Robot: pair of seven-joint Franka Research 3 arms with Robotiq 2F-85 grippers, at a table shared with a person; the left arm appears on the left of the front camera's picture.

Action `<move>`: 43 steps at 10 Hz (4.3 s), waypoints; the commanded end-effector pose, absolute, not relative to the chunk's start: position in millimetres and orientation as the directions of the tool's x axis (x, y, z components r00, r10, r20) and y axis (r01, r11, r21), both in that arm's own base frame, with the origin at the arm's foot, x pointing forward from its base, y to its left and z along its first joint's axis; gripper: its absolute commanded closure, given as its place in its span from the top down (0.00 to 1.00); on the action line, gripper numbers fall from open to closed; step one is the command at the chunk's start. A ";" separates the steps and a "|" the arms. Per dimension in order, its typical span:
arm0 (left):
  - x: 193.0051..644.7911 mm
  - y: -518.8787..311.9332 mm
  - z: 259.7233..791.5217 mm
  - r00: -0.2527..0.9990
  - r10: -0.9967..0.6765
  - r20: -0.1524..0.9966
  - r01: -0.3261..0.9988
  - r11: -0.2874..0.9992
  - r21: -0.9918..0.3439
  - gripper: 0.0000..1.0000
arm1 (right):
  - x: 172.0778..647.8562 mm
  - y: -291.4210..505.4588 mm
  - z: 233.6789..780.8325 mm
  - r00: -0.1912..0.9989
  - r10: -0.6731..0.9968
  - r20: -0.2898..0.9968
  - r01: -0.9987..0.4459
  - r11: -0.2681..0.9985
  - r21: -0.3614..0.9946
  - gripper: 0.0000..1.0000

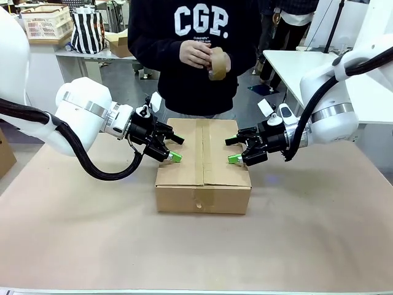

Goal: Pack the gift set into the box.
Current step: Press and hold the closed box until the human finishes sealing it.

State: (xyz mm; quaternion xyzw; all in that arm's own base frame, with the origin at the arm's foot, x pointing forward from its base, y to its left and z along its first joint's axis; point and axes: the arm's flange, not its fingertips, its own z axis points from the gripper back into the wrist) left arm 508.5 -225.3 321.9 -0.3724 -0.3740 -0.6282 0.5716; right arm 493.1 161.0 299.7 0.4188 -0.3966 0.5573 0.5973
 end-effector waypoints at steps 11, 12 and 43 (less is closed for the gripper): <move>508.3 -224.0 316.6 -0.069 -0.443 0.894 0.997 -0.069 0.043 1.00 | 492.7 160.1 296.8 0.069 0.339 0.938 -0.998 0.032 0.062 1.00; 508.3 -224.0 316.6 -0.069 -0.443 0.894 0.997 -0.069 0.043 1.00 | 492.7 160.1 296.8 0.069 0.339 0.938 -0.998 0.032 0.062 1.00; 508.3 -224.0 316.6 -0.069 -0.443 0.894 0.997 -0.069 0.043 1.00 | 492.7 160.1 296.8 0.069 0.339 0.938 -0.998 0.032 0.062 1.00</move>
